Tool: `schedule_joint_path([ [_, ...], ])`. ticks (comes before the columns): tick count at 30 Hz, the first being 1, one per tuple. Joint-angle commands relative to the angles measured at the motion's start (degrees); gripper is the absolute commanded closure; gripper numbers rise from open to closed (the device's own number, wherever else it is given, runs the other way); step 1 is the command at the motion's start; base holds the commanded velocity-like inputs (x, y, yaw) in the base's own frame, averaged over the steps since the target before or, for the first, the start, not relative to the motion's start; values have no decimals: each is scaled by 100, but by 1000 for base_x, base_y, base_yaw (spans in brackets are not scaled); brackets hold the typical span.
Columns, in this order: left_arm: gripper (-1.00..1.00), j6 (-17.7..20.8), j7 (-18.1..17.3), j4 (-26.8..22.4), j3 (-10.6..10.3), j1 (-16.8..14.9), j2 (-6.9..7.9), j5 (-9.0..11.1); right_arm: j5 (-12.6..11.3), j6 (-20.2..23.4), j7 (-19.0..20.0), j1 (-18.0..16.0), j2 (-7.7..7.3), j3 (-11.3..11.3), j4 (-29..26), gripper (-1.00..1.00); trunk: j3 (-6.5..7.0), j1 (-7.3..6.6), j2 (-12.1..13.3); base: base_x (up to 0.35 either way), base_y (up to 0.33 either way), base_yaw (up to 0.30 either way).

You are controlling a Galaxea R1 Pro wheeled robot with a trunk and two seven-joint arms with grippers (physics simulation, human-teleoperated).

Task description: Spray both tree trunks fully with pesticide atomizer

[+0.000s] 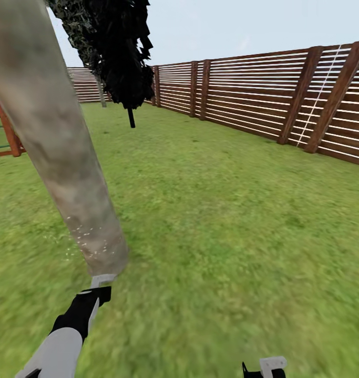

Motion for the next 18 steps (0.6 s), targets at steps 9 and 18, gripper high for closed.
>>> schedule_joint_path([
  [9, 100, 28, -19, -34, 67, -4, 7, -21, 61, -19, -23, -5, 0, -28, 10, -100, -5, -1, -2, 0, -274, 22],
  [18, 100, 23, -19, -35, 68, -4, 1, -17, 61, -19, -23, -5, 0, -28, 11, -100, -5, -1, -2, 106, -253, 260],
])
